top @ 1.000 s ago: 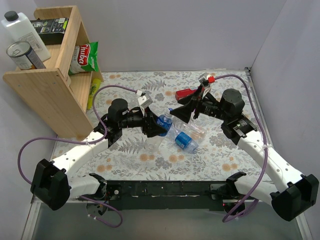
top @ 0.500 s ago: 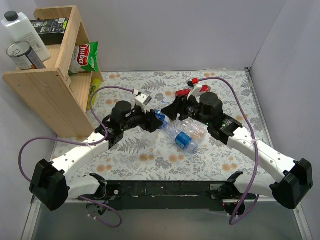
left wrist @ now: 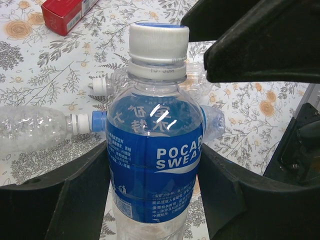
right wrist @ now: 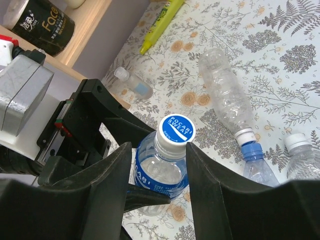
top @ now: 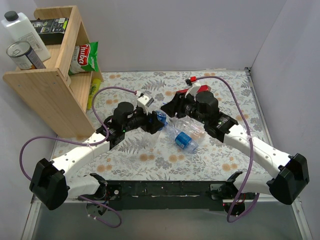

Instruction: Unscrew the bottle caps

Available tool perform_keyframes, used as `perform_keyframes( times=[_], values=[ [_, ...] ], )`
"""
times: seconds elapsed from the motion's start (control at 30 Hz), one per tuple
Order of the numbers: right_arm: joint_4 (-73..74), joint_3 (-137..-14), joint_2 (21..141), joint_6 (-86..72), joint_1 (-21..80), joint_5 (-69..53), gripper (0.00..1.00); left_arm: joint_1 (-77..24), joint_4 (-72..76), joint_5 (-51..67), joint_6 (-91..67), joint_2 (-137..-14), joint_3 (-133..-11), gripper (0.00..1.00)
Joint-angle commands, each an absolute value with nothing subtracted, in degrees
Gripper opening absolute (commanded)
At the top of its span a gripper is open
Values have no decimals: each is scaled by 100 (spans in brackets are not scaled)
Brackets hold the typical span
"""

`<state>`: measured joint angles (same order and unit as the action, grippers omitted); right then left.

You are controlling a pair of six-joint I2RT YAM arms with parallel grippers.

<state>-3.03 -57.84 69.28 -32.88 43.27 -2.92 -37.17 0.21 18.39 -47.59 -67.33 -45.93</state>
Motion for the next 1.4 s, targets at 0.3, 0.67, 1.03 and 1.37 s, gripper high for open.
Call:
perform_keyframes(
  times=[0.3, 0.67, 1.03, 1.37],
  values=[
    [-659, -6187, 7216, -3384, 4359, -281, 52, -3937, 35, 1784, -4535, -6732, -4843, 2],
    [-563, -6275, 7427, -3375, 4359, -229, 48, -4069, 35, 1644, -4447, -6732, -4843, 2],
    [-378, -6293, 7559, -3331, 4359, -26, 46, -4131, -104, 1538, -4421, -6706, -4852, 3],
    [-562, -6091, 7559, -3393, 4359, 44, 29, -4166, -123, 1459, -4412, -6662, -4843, 3]
  ],
)
